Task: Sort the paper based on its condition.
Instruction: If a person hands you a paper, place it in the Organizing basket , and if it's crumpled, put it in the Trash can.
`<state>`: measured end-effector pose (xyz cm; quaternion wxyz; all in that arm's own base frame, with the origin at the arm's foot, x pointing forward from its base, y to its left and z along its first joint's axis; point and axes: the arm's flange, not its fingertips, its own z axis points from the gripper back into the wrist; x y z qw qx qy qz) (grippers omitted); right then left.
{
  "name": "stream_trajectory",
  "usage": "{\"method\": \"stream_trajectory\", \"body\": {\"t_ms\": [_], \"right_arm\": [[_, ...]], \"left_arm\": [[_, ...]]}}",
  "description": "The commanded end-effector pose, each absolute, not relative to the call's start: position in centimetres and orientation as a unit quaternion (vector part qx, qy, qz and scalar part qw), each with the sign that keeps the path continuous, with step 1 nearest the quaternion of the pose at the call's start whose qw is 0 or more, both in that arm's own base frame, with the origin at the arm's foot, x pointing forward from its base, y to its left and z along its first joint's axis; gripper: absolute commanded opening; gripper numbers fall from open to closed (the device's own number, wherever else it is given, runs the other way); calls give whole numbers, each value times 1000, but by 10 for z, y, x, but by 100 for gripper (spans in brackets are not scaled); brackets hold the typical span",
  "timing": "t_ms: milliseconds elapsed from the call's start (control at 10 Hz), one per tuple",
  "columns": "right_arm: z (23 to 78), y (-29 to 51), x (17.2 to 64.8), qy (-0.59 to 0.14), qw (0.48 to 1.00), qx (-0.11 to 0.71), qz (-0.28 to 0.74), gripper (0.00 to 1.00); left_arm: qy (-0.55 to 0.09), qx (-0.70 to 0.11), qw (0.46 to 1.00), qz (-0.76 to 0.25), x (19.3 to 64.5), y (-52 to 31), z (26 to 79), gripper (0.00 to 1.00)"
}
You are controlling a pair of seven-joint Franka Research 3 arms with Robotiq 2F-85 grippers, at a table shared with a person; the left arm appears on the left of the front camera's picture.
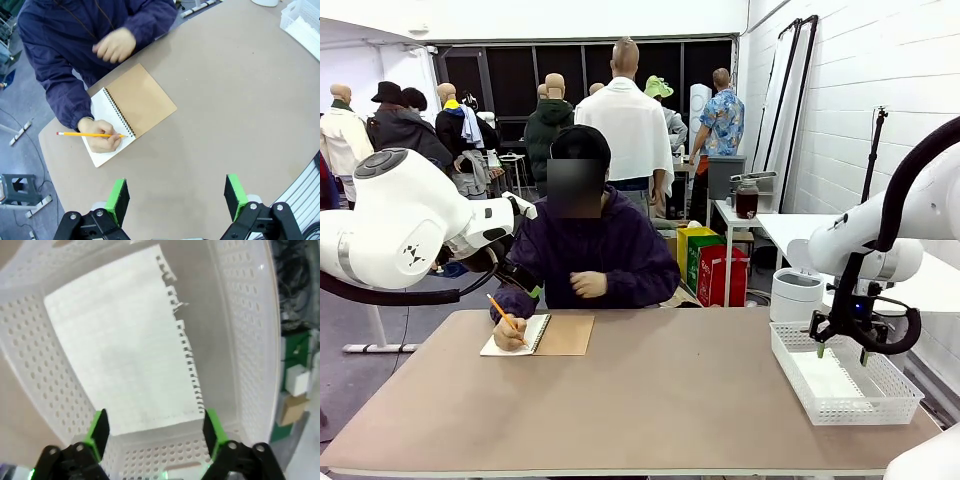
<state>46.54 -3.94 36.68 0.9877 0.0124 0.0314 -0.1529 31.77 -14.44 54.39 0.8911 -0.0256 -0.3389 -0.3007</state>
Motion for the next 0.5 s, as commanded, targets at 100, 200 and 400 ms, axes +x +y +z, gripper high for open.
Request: {"method": "stream_trajectory", "body": {"t_ms": [100,200,400], "right_arm": [[366,-19,463,0,981,-81,-178,100],[368,-16,463,1,981,-77,-176,100],[374,-14,463,-13,983,-46,-178,100]], "left_arm": [[-338,-27,890,-305,318,-144,543,100],[-338,-27,890,-305,318,-144,543,100],[-338,-27,890,-305,318,-144,543,100]]}}
